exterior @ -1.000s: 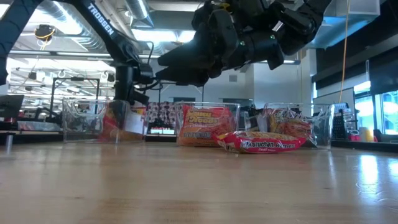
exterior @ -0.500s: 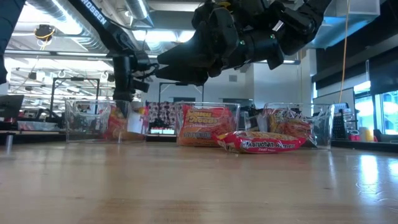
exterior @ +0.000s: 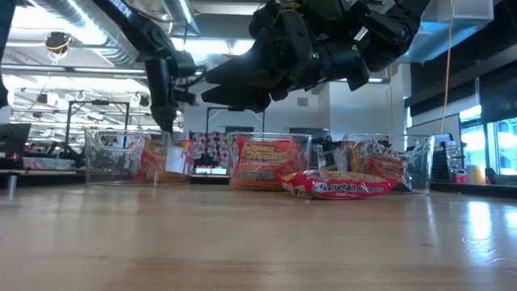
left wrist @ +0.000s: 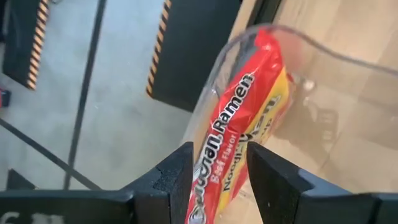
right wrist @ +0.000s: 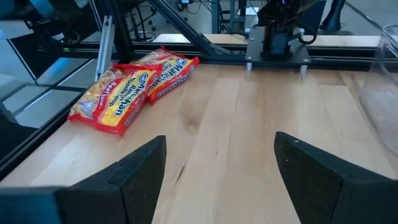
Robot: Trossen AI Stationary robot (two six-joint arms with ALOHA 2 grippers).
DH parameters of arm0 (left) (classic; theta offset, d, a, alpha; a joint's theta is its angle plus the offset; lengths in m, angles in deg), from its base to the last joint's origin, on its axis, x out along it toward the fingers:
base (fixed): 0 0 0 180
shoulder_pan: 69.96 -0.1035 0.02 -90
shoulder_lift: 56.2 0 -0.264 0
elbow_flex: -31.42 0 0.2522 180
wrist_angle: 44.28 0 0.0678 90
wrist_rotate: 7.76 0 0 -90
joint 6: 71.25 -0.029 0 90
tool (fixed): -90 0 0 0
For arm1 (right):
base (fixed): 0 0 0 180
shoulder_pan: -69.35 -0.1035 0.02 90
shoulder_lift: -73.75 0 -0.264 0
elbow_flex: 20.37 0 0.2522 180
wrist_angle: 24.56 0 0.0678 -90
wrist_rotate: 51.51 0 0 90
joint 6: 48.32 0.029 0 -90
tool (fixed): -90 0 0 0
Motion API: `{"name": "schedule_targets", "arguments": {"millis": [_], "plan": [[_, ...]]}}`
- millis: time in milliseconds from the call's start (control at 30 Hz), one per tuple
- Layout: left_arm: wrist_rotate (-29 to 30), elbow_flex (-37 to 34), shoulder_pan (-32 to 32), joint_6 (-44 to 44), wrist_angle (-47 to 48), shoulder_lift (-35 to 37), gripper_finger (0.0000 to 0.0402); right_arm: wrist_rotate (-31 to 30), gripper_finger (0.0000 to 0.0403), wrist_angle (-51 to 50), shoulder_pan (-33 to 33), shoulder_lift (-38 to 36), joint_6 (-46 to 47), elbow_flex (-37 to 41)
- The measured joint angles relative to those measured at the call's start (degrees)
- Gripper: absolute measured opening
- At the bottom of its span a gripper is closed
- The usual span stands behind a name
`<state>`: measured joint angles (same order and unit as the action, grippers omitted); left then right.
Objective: Sort Maruchan noodles
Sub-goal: Put the red noodle pack into the left transparent bin
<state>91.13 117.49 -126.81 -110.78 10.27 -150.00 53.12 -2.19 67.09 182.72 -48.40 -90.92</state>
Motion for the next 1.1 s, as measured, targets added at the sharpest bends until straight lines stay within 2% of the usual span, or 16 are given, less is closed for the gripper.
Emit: {"name": "schedule_targets", "arguments": {"millis": [133, 200, 267, 400, 500, 567, 633, 733, 867, 1000, 1100], "plan": [[-0.69, 0.00, 1.01, 1.72, 0.21, 4.21, 0.0144, 0.00, 0.0278, -0.05, 0.00, 0.00, 0.12, 0.00], [-3.21, 0.00, 1.75, 4.29, 0.13, 6.47, 0.0144, 0.00, 0.0278, -0.10, 0.00, 0.00, 1.43, 0.00], [-10.07, 0.00, 2.69, 7.31, -0.15, 8.53, 0.0144, 0.00, 0.0278, -0.30, 0.00, 0.00, 2.56, 0.00], [-28.22, 0.00, 5.34, 13.72, -1.20, 11.63, 0.0144, -0.04, 0.0278, -1.35, 0.00, -0.02, 3.14, -0.02], [-41.47, 0.00, 7.72, 19.69, -0.56, 11.82, 0.0144, -1.60, 0.0278, -7.15, 0.05, -1.76, 6.24, 0.00], [-46.98, 0.00, 9.83, 23.26, 0.68, 11.91, 0.0144, -2.07, 0.0278, -13.54, 0.15, -5.16, 7.75, 0.00], [-50.03, 0.00, 12.65, 23.99, 2.63, 11.91, 0.0144, -3.15, 0.0278, -21.41, 0.02, -8.79, 8.70, -0.13], [-50.69, 0.00, 18.49, 25.06, 4.21, 11.89, 0.0143, -7.01, 0.0277, -33.45, -1.06, -12.95, 9.79, -0.06], [-47.19, 0.00, 28.23, 29.07, 4.07, 11.89, 0.0140, -14.64, 0.0264, -43.70, -3.66, -16.51, 11.86, 0.48], [-36.13, -0.30, 38.44, 33.28, 3.96, 11.89, 0.0139, -21.08, 0.0224, -47.86, -6.23, -18.76, 16.23, 3.86], [-27.58, -2.75, 45.11, 35.29, 2.16, 11.89, 0.0139, -26.19, 0.0186, -47.43, -7.54, -19.72, 21.18, 7.71]]}}
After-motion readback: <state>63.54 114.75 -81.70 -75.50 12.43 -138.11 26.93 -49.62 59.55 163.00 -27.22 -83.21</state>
